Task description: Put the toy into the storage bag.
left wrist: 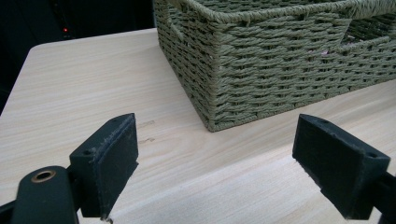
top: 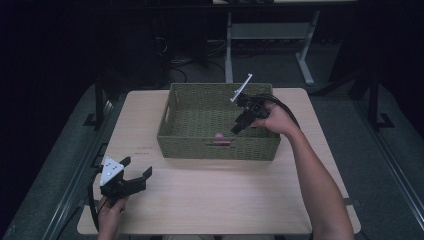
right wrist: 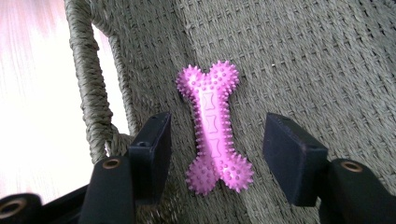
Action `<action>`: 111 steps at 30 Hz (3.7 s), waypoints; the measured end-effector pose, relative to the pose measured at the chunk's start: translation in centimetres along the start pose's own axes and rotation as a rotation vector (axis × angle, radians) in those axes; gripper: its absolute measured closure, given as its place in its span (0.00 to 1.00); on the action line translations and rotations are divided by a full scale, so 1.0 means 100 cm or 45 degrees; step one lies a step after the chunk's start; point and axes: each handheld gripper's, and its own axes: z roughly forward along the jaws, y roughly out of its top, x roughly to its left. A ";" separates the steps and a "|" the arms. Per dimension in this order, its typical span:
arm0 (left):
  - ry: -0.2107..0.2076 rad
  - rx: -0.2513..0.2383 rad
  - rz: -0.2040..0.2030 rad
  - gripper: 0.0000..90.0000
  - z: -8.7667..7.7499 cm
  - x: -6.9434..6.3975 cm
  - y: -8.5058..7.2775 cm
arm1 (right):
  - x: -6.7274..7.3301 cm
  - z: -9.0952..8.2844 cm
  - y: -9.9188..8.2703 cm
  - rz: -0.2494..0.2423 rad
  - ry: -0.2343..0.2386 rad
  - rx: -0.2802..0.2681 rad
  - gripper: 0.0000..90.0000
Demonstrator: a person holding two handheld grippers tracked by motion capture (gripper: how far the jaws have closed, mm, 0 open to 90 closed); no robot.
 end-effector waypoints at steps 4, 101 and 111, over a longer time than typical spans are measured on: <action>0.000 -0.001 -0.001 0.15 0.000 0.000 0.000 | 0.001 -0.002 0.000 0.002 -0.012 0.002 0.44; -0.002 0.008 0.018 0.15 0.001 -0.004 0.000 | 0.067 -0.063 -0.076 0.014 -0.114 -0.205 0.28; -0.001 0.008 0.017 0.15 0.001 -0.004 0.000 | 0.080 -0.062 -0.085 -0.008 -0.109 -0.221 0.27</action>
